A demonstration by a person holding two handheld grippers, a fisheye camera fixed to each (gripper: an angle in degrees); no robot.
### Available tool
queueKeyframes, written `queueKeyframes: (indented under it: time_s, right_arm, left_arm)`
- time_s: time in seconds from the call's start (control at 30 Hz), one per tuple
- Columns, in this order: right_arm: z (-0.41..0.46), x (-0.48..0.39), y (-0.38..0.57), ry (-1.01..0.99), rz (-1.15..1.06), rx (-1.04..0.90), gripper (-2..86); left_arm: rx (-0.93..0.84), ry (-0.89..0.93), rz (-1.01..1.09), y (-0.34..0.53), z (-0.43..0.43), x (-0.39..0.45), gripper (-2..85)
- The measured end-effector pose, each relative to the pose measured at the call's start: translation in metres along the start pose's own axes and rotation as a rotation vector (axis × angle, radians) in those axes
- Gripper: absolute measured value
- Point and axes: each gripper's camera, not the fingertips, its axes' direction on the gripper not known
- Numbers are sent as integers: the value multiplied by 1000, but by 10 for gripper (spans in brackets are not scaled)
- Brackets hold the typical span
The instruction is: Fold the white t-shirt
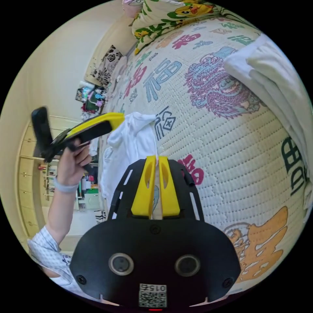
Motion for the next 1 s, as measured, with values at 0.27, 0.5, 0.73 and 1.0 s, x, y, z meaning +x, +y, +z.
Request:
queueKeyframes:
  time_s: [0.27, 0.5, 0.73, 1.0]
  right_arm:
    - [-50, 52, 51, -110, -54, 128, 2]
    - [-64, 90, 85, -141, -28, 170, 1]
    - [-70, 119, 105, -157, -5, 180, 0]
    - [-88, 146, 106, -124, 6, 250, -3]
  left_arm:
    - [-94, 8, 103, -17, 62, 8, -7]
    - [-30, 42, 105, -10, 86, 4, 4]
    - [-174, 73, 140, -11, 149, 10, 47]
    - [-8, 104, 113, -17, 135, -2, -1]
